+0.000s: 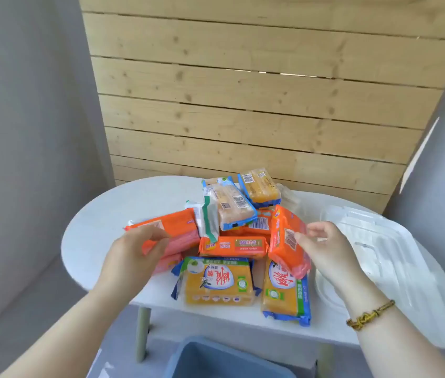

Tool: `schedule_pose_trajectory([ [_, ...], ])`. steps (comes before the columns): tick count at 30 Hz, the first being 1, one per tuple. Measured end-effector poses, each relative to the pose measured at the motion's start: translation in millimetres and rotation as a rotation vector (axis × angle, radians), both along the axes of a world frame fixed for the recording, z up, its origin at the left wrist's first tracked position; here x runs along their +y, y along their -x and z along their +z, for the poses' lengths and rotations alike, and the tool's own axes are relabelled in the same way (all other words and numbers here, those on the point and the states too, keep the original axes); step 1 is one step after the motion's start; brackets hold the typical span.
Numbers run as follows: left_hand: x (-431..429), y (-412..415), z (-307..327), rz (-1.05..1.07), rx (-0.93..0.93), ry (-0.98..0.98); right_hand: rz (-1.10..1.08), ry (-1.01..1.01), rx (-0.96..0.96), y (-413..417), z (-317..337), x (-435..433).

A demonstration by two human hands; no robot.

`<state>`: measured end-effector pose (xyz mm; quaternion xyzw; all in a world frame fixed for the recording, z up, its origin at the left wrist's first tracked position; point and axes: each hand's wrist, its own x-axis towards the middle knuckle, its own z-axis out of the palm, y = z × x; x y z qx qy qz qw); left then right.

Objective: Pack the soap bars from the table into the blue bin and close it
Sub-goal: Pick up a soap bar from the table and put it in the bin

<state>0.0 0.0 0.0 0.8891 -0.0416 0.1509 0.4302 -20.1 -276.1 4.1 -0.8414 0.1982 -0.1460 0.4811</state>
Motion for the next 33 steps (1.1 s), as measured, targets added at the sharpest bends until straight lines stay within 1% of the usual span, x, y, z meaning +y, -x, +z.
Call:
schedule_pose_trajectory([
  [4,11,30,-14,0.011,0.005,-0.098,0.013,-0.085,0.067,12,1,12],
  [6,12,38,-21,-0.035,0.012,-0.137,0.014,-0.123,0.096,12,-1,14],
  [9,6,47,-37,-0.144,0.024,-0.269,0.018,-0.168,0.105,12,-1,16],
  [12,-1,51,-55,-0.246,0.115,-0.431,0.024,-0.171,0.129,8,1,18],
  [15,-2,48,-66,-0.238,0.197,-0.572,0.051,-0.13,0.191,-3,5,22],
  [19,-1,44,-74,-0.256,0.241,-0.577,0.035,0.038,0.315,-18,3,30],
  [21,0,41,-75,-0.26,0.243,-0.6,0.004,0.127,0.345,-24,-3,34],
  [23,1,40,-76,-0.261,0.25,-0.612,-0.023,0.166,0.364,-28,-8,36],
  [25,1,40,-78,-0.264,0.247,-0.629,-0.032,0.108,0.344,-33,-11,35],
  [28,1,43,-81,-0.268,0.231,-0.618,-0.027,-0.013,0.258,-28,-13,27],
  [31,3,42,-81,-0.278,0.204,-0.484,0.006,-0.113,0.15,-10,-13,27],
  [33,4,45,-78,-0.296,0.176,-0.351,0.043,-0.221,0.053,8,-10,32],
])
